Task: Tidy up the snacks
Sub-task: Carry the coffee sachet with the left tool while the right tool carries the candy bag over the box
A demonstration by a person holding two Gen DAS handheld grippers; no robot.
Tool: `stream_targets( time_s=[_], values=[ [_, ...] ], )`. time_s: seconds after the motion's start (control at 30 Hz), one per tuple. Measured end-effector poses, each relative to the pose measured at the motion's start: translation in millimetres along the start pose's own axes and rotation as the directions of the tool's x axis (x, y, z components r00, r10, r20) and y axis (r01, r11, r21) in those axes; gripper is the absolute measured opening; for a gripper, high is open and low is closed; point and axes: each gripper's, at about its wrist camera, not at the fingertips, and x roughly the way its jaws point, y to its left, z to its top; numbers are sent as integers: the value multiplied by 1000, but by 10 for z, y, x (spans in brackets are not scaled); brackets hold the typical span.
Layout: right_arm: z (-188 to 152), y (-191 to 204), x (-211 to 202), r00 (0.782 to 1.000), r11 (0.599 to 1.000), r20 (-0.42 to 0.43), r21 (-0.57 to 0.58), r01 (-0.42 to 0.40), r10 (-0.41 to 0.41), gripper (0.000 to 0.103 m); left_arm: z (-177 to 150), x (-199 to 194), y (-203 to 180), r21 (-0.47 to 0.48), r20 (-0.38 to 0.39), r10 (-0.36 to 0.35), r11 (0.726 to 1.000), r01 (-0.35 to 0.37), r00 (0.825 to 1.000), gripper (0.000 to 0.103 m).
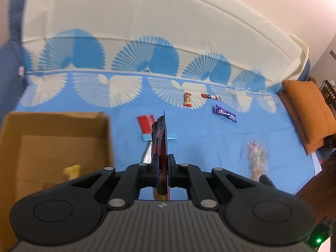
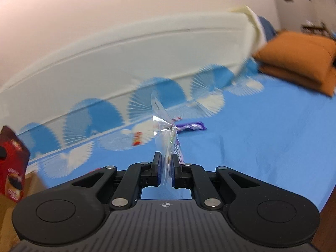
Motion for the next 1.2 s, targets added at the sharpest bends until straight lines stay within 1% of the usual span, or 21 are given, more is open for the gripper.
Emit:
stream_targets(
  time_s=[0.1, 0.2, 0.3, 0.4, 0.57, 0.7, 0.8, 1.0, 1.2],
  values=[
    [-1, 193, -416, 996, 994, -8, -76, -85, 84, 9, -230, -417, 171, -11, 28, 25, 1000, -25, 999, 7],
    [-42, 400, -785, 986, 980, -44, -113, -166, 162, 9, -510, -794, 383, -38, 44, 47, 998, -45, 998, 7],
    [-111, 617, -1086, 970, 961, -82, -141, -239, 229, 9, -810, -1135, 620, -78, 59, 61, 995, -56, 996, 7],
    [-192, 848, -1333, 948, 937, -121, -162, -311, 294, 9, -1054, -1383, 842, -131, 75, 64, 990, -54, 995, 7],
    [-295, 1212, -1585, 917, 897, -174, -208, -390, 359, 9, -1353, -1682, 1144, -203, 110, 79, 978, -56, 991, 7],
    [-374, 1450, -1735, 901, 864, -200, -265, -429, 386, 10, -1458, -1809, 1307, -225, 134, 91, 973, -59, 987, 7],
    [-384, 1554, -1814, 898, 853, -199, -289, -435, 391, 10, -1485, -1843, 1385, -240, 141, 88, 969, -52, 986, 7],
    [-400, 1646, -1855, 902, 848, -207, -313, -429, 380, 9, -1503, -1870, 1491, -247, 155, 81, 968, -41, 985, 7],
    [-397, 1698, -1773, 904, 847, -220, -321, -423, 367, 9, -1508, -1826, 1539, -251, 150, 89, 967, -49, 985, 7]
  ],
)
